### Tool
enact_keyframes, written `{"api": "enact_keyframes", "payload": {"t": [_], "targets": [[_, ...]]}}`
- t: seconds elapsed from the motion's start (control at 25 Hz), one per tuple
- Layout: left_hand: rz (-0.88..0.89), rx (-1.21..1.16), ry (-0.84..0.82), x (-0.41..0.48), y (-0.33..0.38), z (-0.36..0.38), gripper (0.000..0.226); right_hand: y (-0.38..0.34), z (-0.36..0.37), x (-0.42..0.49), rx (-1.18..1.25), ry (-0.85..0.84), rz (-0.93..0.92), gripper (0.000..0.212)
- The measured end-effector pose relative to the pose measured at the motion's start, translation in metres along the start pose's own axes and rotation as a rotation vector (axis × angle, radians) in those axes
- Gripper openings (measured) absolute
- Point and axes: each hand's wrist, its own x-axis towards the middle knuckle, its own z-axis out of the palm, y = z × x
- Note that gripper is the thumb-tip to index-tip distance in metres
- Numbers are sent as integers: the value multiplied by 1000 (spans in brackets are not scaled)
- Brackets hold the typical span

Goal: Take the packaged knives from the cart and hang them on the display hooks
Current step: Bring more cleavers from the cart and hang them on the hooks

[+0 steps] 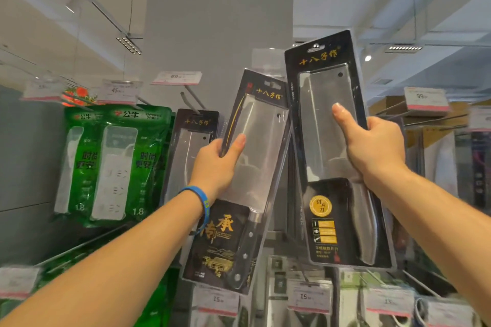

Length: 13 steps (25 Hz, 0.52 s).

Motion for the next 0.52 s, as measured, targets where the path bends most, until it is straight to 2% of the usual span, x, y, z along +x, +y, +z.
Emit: {"api": "enact_keyframes", "payload": {"t": [0.24, 0.52], "targets": [[-60, 21, -11, -4, -14, 9, 38, -2, -7, 4, 4, 8, -38, 68], [-43, 43, -48, -1, -6, 21, 54, 2, -1, 4, -5, -50, -22, 60]]}}
